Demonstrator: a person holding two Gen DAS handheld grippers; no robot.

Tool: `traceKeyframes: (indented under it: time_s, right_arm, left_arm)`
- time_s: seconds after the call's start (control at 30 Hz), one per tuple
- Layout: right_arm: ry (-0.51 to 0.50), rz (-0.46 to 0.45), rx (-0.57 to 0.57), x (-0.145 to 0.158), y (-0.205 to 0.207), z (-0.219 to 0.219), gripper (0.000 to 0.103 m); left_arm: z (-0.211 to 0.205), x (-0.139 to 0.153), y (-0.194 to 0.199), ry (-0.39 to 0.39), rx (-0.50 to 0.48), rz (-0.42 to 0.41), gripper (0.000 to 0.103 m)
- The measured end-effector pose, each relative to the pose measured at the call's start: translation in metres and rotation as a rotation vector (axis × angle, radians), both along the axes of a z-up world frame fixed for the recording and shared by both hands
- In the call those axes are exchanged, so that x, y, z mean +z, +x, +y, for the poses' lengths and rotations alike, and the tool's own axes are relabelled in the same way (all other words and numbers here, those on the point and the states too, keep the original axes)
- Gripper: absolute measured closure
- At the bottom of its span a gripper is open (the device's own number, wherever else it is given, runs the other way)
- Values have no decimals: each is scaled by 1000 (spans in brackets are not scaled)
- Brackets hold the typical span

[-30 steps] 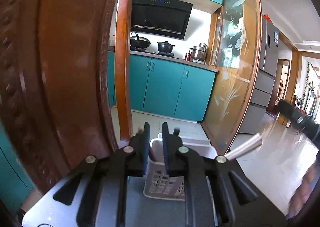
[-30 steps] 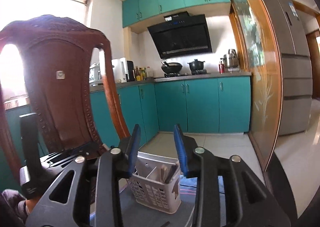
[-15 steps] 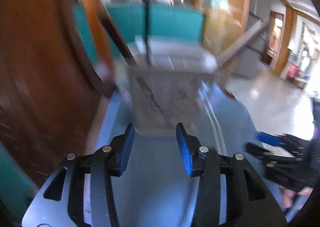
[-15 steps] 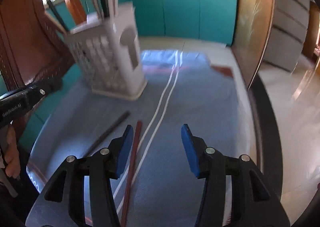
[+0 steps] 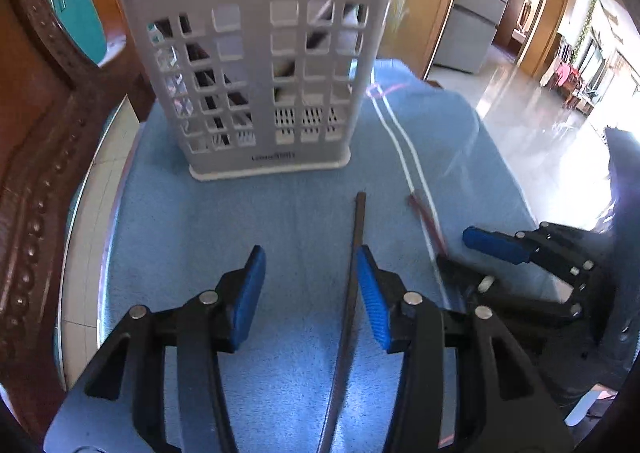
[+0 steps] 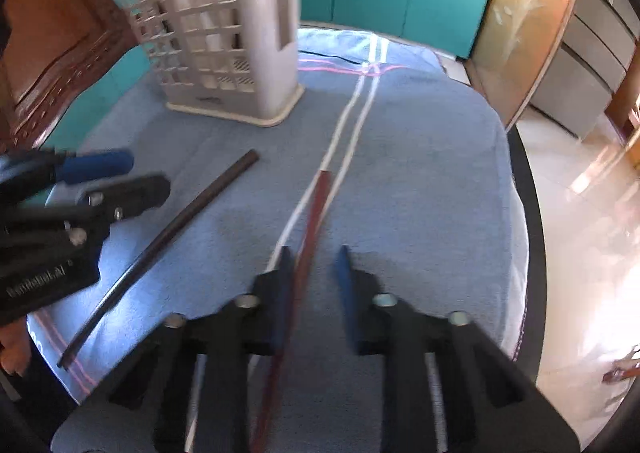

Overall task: Organize utensils
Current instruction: 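Move both grippers back down to the last chopsticks on the cloth, then close left gripper on dark brown chopstick while right closes on reddish chopstick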

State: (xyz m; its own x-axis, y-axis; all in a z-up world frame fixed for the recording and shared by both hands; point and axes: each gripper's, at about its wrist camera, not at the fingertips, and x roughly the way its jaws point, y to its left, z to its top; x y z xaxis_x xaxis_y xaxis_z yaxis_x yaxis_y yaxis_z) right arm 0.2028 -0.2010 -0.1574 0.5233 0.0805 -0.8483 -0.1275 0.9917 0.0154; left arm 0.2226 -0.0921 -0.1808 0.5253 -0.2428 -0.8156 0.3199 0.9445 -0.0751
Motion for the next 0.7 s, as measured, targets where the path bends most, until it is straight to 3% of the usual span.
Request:
traceKeyframes:
  time_s: [0.47, 0.7]
  right_arm:
    - [24, -28, -86, 7, 3, -19, 93]
    - [39, -44, -91, 12, 2, -22, 92]
  left_arm:
    - [-17, -21, 6, 42, -39, 29, 52]
    - [-25, -27, 6, 86, -41, 24, 61]
